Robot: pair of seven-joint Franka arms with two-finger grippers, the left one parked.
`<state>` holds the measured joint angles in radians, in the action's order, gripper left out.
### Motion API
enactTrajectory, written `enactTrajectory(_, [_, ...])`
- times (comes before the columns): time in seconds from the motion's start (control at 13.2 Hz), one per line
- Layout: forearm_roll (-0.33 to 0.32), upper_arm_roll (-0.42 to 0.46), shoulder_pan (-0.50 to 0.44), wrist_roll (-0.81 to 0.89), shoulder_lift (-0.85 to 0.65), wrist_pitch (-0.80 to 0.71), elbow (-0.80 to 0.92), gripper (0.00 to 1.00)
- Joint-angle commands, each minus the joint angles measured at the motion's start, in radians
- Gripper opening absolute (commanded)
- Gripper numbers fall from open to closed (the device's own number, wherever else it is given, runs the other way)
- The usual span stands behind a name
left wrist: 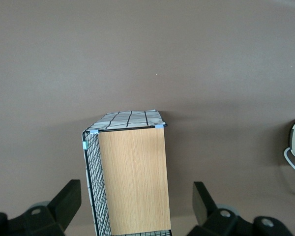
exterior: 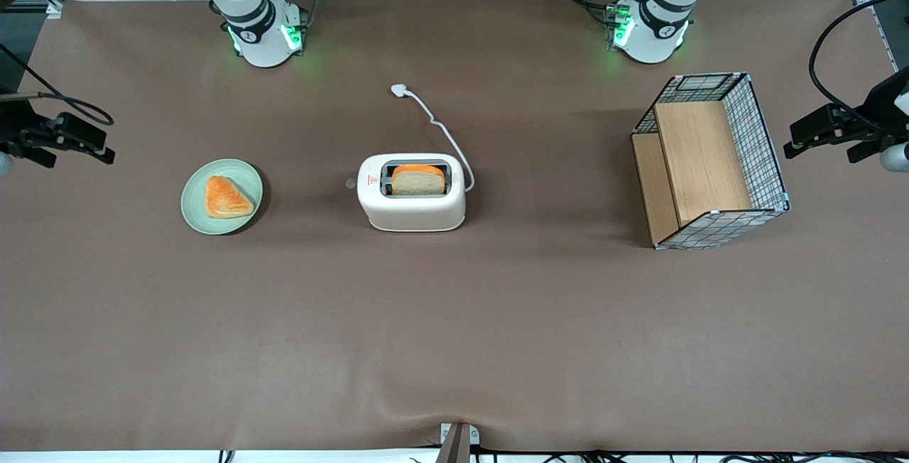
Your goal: Press toaster button with right arm
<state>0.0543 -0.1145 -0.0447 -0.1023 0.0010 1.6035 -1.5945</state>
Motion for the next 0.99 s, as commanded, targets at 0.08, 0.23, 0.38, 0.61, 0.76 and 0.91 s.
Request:
enactTrajectory(0.08, [-0.027, 0.065, 0.083, 0.013, 0.027, -0.095, 0.105, 1.0])
enactTrajectory(0.23, [-0.024, 0.07, 0.083, 0.068, 0.024, -0.123, 0.11, 1.0])
enactTrajectory(0.38, [-0.022, 0.07, 0.071, 0.137, 0.024, -0.163, 0.123, 1.0])
enactTrajectory(0.61, [-0.024, 0.07, 0.069, 0.173, 0.024, -0.192, 0.143, 1.0])
enactTrajectory(0.76, [-0.024, 0.069, 0.072, 0.156, 0.022, -0.195, 0.143, 1.0])
enactTrajectory(0.91, [-0.025, 0.067, 0.074, 0.156, 0.022, -0.195, 0.143, 1.0])
